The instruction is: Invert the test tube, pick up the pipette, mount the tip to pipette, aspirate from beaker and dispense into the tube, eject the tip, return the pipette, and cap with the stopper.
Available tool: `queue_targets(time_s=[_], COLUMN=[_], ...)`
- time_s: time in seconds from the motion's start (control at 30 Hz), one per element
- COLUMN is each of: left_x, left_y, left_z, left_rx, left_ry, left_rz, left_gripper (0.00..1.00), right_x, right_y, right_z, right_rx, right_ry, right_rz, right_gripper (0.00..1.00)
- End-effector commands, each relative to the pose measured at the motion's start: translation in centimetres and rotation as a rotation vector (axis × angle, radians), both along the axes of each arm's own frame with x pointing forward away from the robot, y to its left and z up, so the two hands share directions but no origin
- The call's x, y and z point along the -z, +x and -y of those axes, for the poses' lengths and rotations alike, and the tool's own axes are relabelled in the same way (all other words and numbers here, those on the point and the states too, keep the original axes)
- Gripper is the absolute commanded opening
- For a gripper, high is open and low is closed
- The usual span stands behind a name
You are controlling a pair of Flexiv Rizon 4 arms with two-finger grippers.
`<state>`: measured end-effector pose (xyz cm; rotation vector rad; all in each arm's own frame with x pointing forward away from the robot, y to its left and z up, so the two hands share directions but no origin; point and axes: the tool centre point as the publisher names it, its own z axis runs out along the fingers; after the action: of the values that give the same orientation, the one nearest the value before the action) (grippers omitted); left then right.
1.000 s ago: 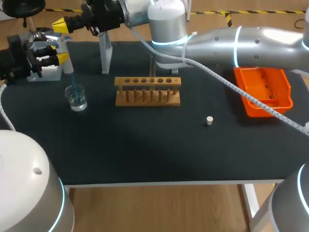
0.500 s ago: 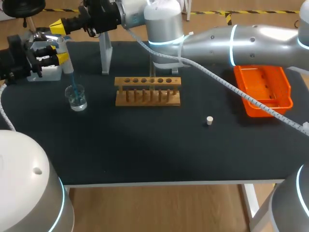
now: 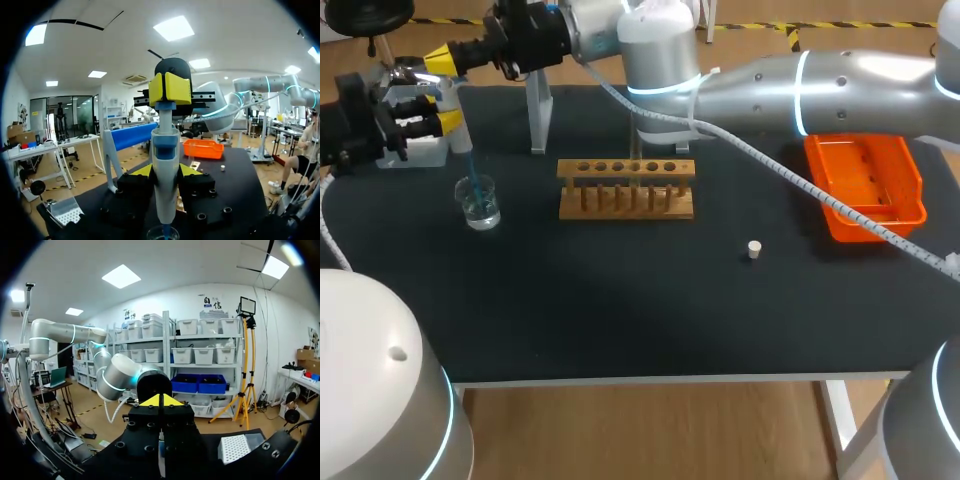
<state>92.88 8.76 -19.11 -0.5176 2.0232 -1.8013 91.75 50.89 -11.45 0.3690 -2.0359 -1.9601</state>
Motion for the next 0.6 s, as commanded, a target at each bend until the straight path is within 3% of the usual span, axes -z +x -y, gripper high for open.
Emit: queue_targets(time_s=[0.03, 0.6], left_x=[-0.1, -0.1], left_y=[0.0, 0.0], left_z=[0.0, 0.0], left_rx=[0.000, 0.000], left_ry=[-0.002, -0.002], left_rz=[0.003, 0.003], left_gripper=[0.00, 0.00], right_x=[0.6, 2.4], right_y=[0.4, 0.0], right_z=[-0.1, -0.1], right_rx=[-0.009, -0.013], right_ry=[0.000, -0.010], right_rz=[-0.005, -0.035], right_gripper=[0.00, 0.00])
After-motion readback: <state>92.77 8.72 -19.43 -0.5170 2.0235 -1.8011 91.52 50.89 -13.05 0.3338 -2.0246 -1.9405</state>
